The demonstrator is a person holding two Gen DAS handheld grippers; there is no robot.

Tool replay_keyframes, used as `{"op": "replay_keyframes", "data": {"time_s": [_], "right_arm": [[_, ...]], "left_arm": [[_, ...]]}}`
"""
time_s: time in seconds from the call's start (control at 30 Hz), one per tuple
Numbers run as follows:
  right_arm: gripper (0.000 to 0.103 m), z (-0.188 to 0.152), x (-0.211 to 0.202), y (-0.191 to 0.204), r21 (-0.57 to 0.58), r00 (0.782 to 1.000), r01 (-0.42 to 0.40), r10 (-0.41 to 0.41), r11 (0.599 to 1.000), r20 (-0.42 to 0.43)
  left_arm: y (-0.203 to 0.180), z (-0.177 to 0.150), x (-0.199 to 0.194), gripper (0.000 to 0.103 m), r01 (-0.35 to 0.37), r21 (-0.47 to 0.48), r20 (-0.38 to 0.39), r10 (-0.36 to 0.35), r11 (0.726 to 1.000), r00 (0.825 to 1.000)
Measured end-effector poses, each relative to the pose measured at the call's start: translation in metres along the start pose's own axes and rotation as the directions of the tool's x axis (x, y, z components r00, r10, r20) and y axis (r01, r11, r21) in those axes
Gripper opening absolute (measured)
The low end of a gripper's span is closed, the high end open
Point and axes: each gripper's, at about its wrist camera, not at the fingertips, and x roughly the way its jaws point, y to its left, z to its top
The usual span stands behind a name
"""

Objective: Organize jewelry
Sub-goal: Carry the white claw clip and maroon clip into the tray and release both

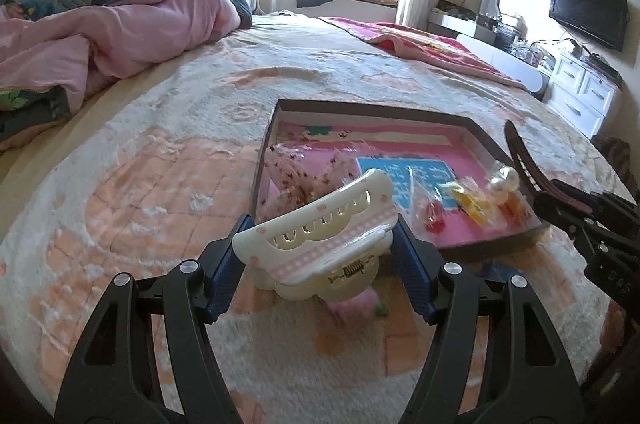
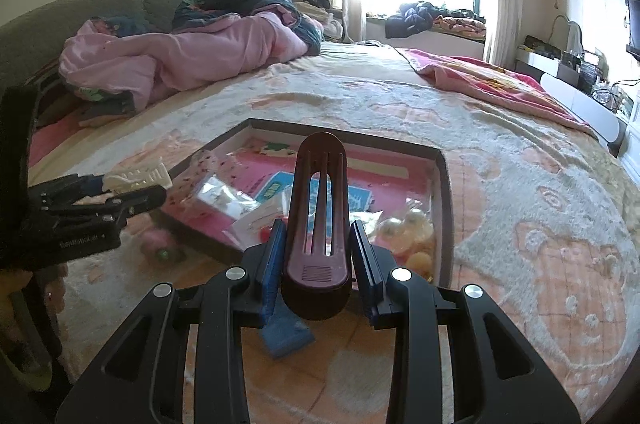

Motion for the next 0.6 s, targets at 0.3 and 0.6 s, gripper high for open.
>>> {"op": "replay_keyframes", "data": {"time_s": [0.3,0.6], "right_arm": [[0.031,0.007,0.018,-0.02,0.019,0.999,0.035,-0.035,0.999,-0.013],[0.031,0.011,0.043,-0.037,0.034,0.997,0.073,-0.071,0.997,-0.041]], "left_arm": [[0.005,0.021,0.026,0.059,-0.01,-0.003,0.002,0.01,1.0,1.0],[-0.003,0.029,0.05,0.059,-0.002,0.016,-0.011,0.002,1.0,1.0]]}}
